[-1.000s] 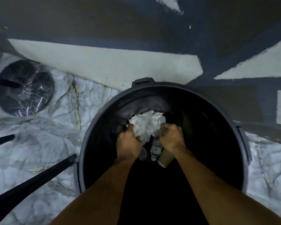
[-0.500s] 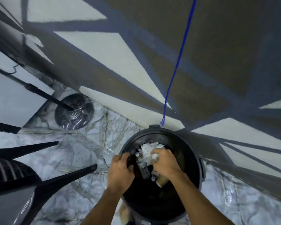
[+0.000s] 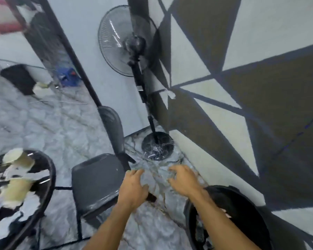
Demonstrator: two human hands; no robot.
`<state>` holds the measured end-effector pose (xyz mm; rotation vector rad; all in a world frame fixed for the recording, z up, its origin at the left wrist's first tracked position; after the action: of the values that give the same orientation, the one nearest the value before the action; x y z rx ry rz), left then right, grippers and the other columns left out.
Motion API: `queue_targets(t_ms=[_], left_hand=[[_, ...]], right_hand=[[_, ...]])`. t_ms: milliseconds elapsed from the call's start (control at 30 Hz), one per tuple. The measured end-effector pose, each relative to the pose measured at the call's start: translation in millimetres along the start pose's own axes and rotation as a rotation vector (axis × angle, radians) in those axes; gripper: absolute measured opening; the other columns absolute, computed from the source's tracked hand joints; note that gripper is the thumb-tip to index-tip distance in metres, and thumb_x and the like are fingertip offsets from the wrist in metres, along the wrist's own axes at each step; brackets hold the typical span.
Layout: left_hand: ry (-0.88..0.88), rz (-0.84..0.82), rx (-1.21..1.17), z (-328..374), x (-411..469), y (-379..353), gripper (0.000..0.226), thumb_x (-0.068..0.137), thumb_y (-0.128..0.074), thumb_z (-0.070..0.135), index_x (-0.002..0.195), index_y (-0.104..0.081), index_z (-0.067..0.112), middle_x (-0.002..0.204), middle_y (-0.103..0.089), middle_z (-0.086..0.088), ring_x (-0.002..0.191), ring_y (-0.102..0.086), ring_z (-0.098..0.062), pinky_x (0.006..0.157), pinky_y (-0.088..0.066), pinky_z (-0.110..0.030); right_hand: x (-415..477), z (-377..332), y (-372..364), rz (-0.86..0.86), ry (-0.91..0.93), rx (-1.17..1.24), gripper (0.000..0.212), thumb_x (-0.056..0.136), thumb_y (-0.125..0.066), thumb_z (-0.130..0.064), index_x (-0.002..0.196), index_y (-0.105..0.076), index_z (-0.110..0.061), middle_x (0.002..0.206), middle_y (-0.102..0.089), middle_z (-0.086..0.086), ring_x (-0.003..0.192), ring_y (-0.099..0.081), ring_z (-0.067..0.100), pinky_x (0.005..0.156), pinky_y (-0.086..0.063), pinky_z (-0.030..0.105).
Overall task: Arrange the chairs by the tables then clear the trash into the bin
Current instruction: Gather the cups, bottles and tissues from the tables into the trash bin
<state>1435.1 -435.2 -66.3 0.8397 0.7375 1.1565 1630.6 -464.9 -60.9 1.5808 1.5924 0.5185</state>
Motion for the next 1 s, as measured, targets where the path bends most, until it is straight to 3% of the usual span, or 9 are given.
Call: queue_targets(t_ms=[100, 233, 367, 467, 600, 700, 867, 1000], left_hand=[[0.09, 0.098, 0.003, -59, -28, 68, 0.054, 0.082, -0.064, 0.026, 0.134, -0.054, 0.019, 0.132, -0.056, 0.0, 0.123, -0.042, -0.021, 0.102, -0.041, -0.031], [0.218, 0.209, -0.013, -136, -69, 137, 0.061, 0.083, -0.067, 0.03, 0.141, -0.049, 0.017, 0.141, -0.051, -0.002, 0.133, -0.039, -0.022, 0.11, -0.037, -0.033], [0.356, 0.283, -0.054, -206, -115, 186, 0.067, 0.085, -0.068, 0.035, 0.145, -0.044, 0.018, 0.145, -0.043, 0.001, 0.139, -0.036, -0.02, 0.113, -0.034, -0.034], [0.432, 0.335, -0.058, -247, -146, 216, 0.06, 0.08, -0.067, 0.03, 0.137, -0.053, 0.017, 0.136, -0.052, 0.001, 0.132, -0.042, -0.02, 0.107, -0.038, -0.031], [0.564, 0.384, -0.09, -293, -177, 237, 0.056, 0.081, -0.066, 0.031, 0.134, -0.054, 0.019, 0.133, -0.053, 0.001, 0.126, -0.045, -0.02, 0.103, -0.042, -0.033], [0.626, 0.427, -0.106, -324, -190, 241, 0.057, 0.079, -0.065, 0.043, 0.132, -0.056, 0.024, 0.127, -0.057, 0.003, 0.122, -0.052, -0.019, 0.099, -0.048, -0.035], [0.787, 0.464, -0.114, -375, -203, 250, 0.064, 0.084, -0.067, 0.03, 0.144, -0.047, 0.022, 0.146, -0.044, 0.003, 0.136, -0.039, -0.017, 0.112, -0.037, -0.034], [0.89, 0.475, -0.121, -410, -201, 254, 0.064, 0.085, -0.068, 0.031, 0.145, -0.045, 0.023, 0.147, -0.043, 0.003, 0.138, -0.035, -0.016, 0.114, -0.033, -0.032]], right_hand=[[4, -98, -32, -0.05, 0.17, -0.061, 0.042, 0.084, -0.067, -0.032, 0.125, -0.062, -0.026, 0.127, -0.063, 0.002, 0.122, -0.056, 0.022, 0.101, -0.047, 0.036], [-6, -218, -78, -0.098, 0.369, -0.154, 0.044, 0.087, -0.068, -0.036, 0.13, -0.062, -0.026, 0.13, -0.062, -0.003, 0.126, -0.052, 0.02, 0.104, -0.043, 0.035], [-20, -306, -137, -0.194, 0.505, -0.149, 0.048, 0.088, -0.068, -0.032, 0.135, -0.058, -0.025, 0.138, -0.057, -0.005, 0.135, -0.044, 0.017, 0.108, -0.041, 0.034], [-35, -360, -176, -0.258, 0.61, -0.161, 0.046, 0.089, -0.067, -0.03, 0.134, -0.059, -0.024, 0.139, -0.057, -0.004, 0.134, -0.045, 0.016, 0.108, -0.041, 0.034], [-46, -413, -222, -0.348, 0.708, -0.2, 0.042, 0.088, -0.067, -0.023, 0.13, -0.062, -0.024, 0.128, -0.065, 0.0, 0.127, -0.051, 0.018, 0.1, -0.044, 0.032], [-42, -438, -253, -0.415, 0.732, -0.227, 0.048, 0.087, -0.067, -0.024, 0.134, -0.06, -0.023, 0.132, -0.062, 0.0, 0.127, -0.051, 0.019, 0.099, -0.044, 0.031], [-23, -473, -302, -0.478, 0.769, -0.228, 0.054, 0.085, -0.067, -0.03, 0.137, -0.056, -0.022, 0.14, -0.055, 0.0, 0.131, -0.047, 0.02, 0.102, -0.043, 0.034], [10, -498, -331, -0.444, 0.741, -0.192, 0.048, 0.082, -0.072, -0.038, 0.121, -0.061, -0.013, 0.121, -0.061, 0.006, 0.114, -0.056, 0.026, 0.09, -0.051, 0.038]])
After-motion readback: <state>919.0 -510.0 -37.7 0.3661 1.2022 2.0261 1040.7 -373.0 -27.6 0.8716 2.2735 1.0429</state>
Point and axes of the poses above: each hand's wrist, its own x-axis towards the middle knuckle, its own y-axis out of the back of the hand, z = x × y, the point moved 8 cm from there along x, towards the middle knuckle
